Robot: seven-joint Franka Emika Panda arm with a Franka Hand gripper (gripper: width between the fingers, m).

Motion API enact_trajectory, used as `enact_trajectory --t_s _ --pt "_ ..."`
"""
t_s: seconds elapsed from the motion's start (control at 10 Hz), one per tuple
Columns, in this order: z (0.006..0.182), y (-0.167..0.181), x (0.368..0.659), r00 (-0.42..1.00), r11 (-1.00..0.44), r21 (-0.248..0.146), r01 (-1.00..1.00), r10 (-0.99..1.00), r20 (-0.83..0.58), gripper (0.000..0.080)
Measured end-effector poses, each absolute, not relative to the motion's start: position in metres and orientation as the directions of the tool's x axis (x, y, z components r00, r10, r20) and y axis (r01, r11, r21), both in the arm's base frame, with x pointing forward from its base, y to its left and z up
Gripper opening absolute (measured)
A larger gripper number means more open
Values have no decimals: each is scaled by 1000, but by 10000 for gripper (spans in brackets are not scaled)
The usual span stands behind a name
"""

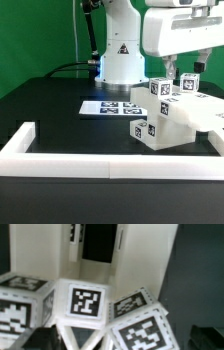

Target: Assemble chair

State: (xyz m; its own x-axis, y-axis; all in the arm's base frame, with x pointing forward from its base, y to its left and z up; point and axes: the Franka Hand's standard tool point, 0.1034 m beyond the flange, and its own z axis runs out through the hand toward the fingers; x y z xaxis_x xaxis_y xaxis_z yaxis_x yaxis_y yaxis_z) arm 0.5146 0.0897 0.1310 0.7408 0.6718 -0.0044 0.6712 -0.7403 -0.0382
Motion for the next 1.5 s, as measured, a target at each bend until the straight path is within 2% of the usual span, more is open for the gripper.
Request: enact_trajectory --t_s 0.3,0.9,1.2,1.5 --pt "131 91 514 648 -647 -34 761 762 -6 649" --pt "123 94 512 664 -664 -35 747 748 -16 649" --pt "121 93 511 666 -667 -36 744 745 -21 282" --pt "121 93 511 702 -703 -35 711 712 -23 282"
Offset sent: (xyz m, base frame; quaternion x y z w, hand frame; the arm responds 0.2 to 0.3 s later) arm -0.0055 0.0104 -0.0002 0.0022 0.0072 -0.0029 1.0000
